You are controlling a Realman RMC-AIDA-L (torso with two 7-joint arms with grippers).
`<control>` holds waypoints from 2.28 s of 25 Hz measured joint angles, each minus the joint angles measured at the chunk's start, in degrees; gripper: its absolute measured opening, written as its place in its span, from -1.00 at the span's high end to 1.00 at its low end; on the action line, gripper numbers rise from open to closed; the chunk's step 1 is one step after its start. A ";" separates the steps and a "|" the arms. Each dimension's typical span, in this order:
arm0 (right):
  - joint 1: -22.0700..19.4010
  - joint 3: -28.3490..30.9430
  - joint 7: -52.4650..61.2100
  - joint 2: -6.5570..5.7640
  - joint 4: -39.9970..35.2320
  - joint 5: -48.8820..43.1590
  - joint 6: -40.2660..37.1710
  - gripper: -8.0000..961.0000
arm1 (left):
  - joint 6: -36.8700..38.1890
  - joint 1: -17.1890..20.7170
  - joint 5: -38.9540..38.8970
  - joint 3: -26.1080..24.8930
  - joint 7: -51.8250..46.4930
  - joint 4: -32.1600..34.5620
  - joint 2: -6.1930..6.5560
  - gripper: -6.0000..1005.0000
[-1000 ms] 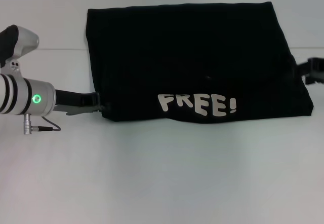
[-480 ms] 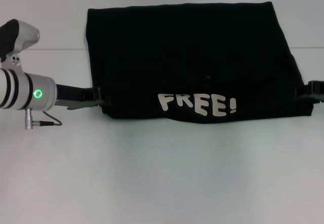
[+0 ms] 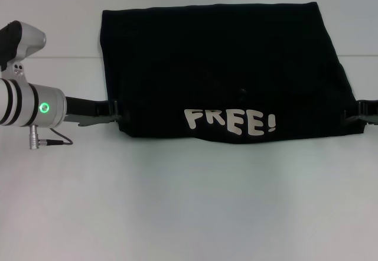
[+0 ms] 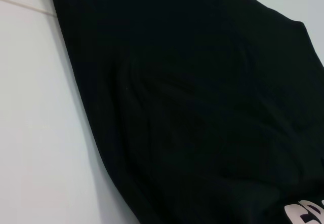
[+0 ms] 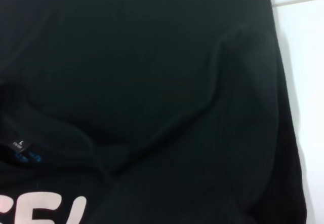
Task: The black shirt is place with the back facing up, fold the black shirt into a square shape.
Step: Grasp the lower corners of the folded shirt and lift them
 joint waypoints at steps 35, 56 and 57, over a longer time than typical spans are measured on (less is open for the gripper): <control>-1.59 0.42 0.29 -0.60 -4.83 0.08 -3.63 0.86 | 7.36 1.57 2.35 -2.10 0.08 2.52 1.56 0.86; -0.79 3.08 0.41 -1.16 -4.49 0.08 -5.19 0.86 | 1.68 0.26 2.02 -4.02 1.22 -2.47 -1.66 0.00; -0.79 3.08 0.41 -1.16 -4.48 0.08 -5.19 0.86 | 1.65 0.17 2.02 -4.00 1.25 -2.42 -1.82 0.01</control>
